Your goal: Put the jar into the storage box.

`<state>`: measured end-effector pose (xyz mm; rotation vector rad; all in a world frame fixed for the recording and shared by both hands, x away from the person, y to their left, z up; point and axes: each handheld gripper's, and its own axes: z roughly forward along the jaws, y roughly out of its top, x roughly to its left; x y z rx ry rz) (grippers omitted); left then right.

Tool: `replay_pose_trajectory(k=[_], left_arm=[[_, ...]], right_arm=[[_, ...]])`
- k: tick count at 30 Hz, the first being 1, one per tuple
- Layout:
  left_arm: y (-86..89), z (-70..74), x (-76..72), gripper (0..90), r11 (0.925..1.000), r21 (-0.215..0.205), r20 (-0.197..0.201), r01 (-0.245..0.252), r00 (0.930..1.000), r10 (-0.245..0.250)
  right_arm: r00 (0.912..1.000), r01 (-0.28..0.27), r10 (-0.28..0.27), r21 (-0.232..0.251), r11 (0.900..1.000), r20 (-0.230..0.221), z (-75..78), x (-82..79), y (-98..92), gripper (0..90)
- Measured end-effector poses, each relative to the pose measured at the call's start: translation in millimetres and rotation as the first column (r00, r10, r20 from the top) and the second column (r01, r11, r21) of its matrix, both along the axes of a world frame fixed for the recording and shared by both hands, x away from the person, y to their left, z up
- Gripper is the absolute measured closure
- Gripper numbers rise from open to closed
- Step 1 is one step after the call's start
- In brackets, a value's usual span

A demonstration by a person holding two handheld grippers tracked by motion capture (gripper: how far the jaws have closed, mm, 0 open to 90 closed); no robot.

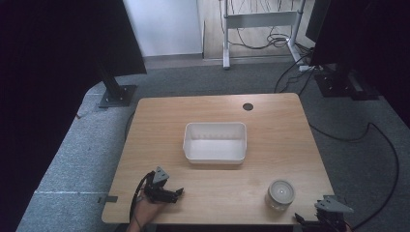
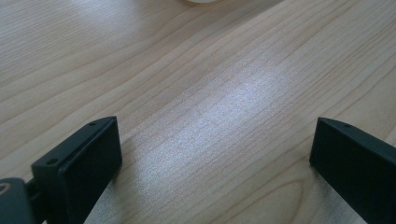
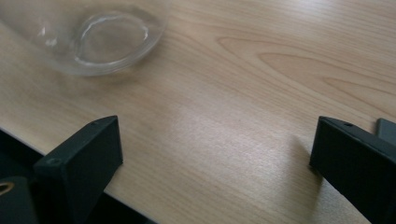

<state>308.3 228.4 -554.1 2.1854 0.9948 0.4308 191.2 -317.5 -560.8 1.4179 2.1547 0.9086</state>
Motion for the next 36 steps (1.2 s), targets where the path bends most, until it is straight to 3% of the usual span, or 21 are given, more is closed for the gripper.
replay_pose_trajectory(k=[21,25,36], left_arm=[[0.0,0.1,0.0,1.8,1.0,0.001,0.0,0.0,1.0,0.0],[0.0,0.1,0.0,1.8,1.0,0.001,0.0,0.0,1.0,0.0],[0.0,0.1,0.0,1.8,1.0,0.001,0.0,0.0,1.0,0.0]], right_arm=[[0.9999,0.012,-0.012,0.007,1.0,0.008,-0.8,-0.2,2.2,1.9],[1.0,-0.006,0.005,0.047,0.999,0.005,0.8,-0.7,2.5,3.4],[0.9988,-0.036,0.035,0.041,0.999,0.035,8.7,-3.6,7.9,3.3]])
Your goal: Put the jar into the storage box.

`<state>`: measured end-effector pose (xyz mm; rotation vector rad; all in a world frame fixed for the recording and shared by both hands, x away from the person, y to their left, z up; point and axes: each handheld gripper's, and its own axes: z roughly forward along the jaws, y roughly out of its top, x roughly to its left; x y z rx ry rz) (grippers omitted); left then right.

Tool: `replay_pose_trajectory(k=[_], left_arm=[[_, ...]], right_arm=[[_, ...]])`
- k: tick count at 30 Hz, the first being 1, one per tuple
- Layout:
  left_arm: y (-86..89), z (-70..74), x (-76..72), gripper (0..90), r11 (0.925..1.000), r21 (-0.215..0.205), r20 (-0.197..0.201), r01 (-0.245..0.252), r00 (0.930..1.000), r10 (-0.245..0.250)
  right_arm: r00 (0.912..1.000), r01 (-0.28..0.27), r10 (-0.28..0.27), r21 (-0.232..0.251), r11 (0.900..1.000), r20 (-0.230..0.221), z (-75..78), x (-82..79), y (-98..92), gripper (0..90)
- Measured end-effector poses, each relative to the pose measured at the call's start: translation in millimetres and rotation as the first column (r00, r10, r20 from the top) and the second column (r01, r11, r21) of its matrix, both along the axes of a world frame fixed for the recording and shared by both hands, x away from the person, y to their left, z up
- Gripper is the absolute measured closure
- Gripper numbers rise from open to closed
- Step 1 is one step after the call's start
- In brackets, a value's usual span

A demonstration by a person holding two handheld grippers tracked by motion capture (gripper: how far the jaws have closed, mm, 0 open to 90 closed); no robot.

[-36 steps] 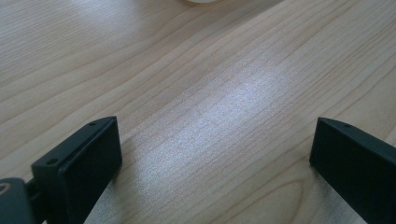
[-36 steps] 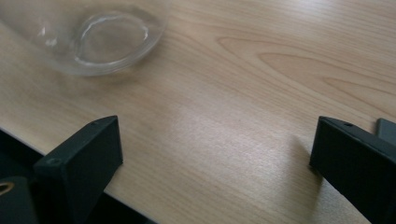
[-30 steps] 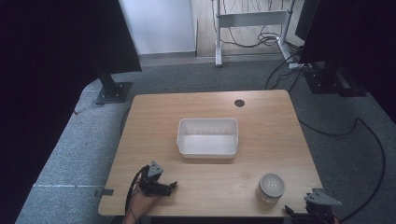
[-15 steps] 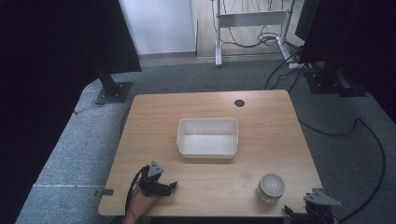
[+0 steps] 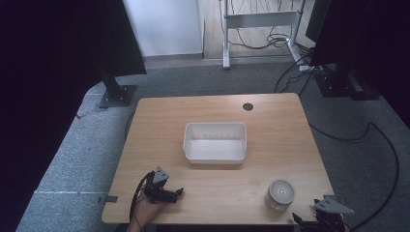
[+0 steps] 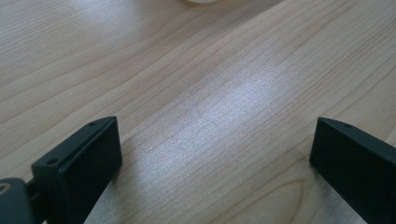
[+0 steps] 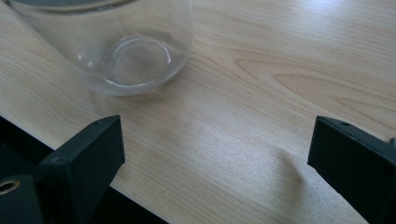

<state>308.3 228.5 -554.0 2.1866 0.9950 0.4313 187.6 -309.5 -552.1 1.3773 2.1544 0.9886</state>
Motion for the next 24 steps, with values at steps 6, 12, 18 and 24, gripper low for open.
replay_pose_trajectory(k=[6,12,18,24], left_arm=[[0.0,0.0,0.0,1.8,1.0,0.0,0.0,0.0,1.0,0.0],[-0.2,-0.1,0.0,1.8,1.0,-0.003,0.001,-0.002,1.0,0.002],[-0.3,-0.1,0.0,1.8,1.0,-0.003,0.001,-0.004,1.0,0.004],[-0.5,-0.1,0.1,1.8,1.0,-0.002,0.001,-0.005,1.0,0.005]], right_arm=[[0.9999,-0.014,0.014,-0.003,1.0,0.006,3.1,-0.1,3.2,3.2],[0.9996,-0.025,0.025,0.004,1.0,0.015,7.5,0.1,6.6,2.7],[0.9986,-0.049,0.048,0.014,0.999,0.023,10.2,1.9,11.3,2.1],[0.9969,-0.071,0.07,0.015,0.997,0.035,14.5,3.7,16.4,1.6]])
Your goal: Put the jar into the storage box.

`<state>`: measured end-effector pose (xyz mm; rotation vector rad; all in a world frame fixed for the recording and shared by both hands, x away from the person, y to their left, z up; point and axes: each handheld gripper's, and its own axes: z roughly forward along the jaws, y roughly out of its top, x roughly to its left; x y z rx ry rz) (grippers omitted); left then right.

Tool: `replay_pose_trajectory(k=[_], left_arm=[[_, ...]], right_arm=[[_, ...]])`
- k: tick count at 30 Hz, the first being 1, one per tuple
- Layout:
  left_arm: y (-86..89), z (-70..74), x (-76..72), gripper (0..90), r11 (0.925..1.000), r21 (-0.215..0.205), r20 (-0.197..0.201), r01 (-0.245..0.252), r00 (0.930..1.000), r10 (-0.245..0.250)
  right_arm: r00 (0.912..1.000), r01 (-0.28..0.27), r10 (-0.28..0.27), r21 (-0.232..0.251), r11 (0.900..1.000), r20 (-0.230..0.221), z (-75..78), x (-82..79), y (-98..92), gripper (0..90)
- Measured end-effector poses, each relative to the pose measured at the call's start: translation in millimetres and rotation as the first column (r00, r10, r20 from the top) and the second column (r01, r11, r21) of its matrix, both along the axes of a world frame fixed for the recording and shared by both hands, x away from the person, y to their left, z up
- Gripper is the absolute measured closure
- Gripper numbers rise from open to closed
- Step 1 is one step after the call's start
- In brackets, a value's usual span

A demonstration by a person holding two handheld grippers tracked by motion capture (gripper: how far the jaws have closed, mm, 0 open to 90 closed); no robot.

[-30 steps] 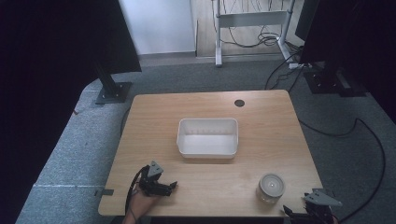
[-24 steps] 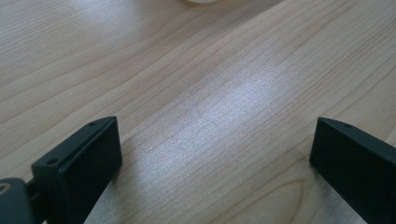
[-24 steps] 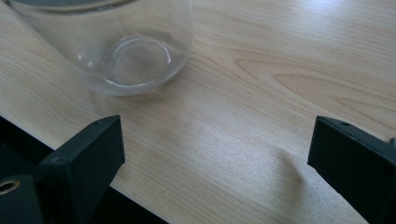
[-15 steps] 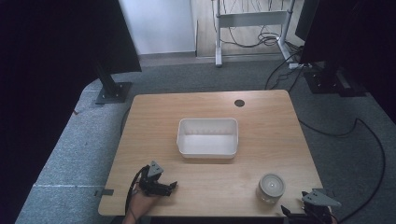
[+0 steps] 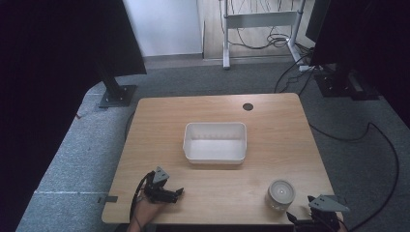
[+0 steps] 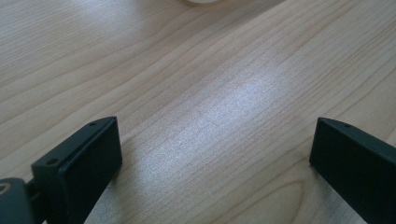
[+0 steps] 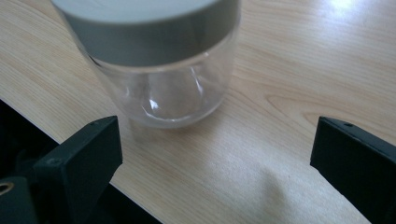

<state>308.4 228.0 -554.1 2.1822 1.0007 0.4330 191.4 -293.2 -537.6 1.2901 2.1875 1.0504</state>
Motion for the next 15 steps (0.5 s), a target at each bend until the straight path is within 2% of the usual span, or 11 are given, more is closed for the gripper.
replay_pose_trajectory(k=[15], left_arm=[[0.0,0.0,0.0,1.8,1.0,0.0,0.0,0.0,1.0,0.0]], right_arm=[[0.999,-0.045,0.045,-0.01,0.999,0.006,5.1,8.7,13.3,1.5]])
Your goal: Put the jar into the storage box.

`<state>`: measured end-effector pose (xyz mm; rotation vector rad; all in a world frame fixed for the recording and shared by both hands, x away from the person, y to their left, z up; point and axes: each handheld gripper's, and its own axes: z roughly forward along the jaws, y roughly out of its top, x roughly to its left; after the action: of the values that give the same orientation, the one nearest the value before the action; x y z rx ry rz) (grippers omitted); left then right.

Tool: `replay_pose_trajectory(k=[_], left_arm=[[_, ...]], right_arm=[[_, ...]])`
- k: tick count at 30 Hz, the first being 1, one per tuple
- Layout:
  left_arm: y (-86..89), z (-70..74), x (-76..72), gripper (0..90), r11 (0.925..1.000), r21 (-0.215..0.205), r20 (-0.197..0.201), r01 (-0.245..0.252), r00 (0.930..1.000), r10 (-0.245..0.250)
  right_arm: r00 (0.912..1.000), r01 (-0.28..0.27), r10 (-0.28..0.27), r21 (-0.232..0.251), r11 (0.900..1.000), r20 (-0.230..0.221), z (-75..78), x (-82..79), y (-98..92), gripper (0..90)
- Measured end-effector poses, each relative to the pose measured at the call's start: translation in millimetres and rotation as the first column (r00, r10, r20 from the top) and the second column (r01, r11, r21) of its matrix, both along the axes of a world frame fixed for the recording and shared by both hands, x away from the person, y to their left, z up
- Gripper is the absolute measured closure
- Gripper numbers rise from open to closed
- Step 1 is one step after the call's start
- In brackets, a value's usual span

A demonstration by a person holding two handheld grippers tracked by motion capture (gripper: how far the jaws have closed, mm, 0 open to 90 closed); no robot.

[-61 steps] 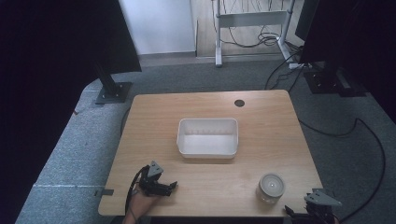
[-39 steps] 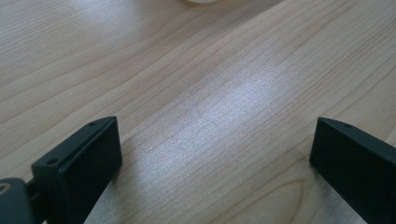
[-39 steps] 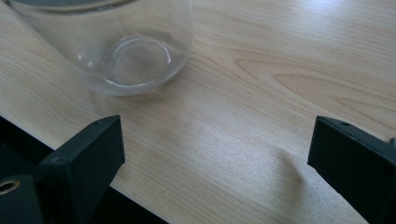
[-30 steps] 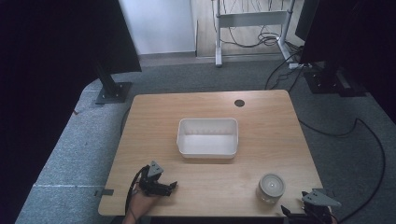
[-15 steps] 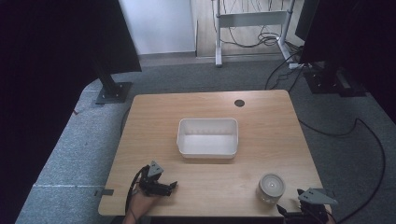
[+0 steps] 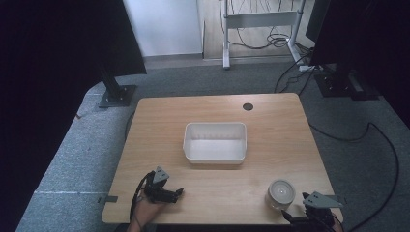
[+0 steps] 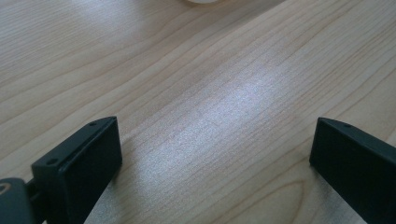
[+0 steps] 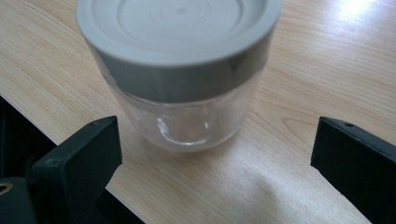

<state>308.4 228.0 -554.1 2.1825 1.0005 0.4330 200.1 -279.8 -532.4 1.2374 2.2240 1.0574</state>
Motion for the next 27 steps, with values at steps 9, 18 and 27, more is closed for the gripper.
replay_pose_trajectory(k=[9,18,27], left_arm=[[0.0,0.0,0.0,1.8,1.0,0.0,0.0,-0.001,1.0,0.001],[-0.1,0.0,0.0,1.8,1.0,-0.001,0.0,-0.001,1.0,0.001],[0.1,0.1,0.1,1.8,1.0,0.002,-0.001,0.001,1.0,-0.001]], right_arm=[[0.9998,-0.02,0.02,0.008,1.0,-0.004,-1.2,7.0,7.5,1.5],[0.9993,-0.036,0.036,0.026,0.999,-0.008,-0.6,15.7,13.5,1.9],[0.9985,-0.053,0.053,0.039,0.998,-0.016,-0.8,21.4,18.7,2.7]])
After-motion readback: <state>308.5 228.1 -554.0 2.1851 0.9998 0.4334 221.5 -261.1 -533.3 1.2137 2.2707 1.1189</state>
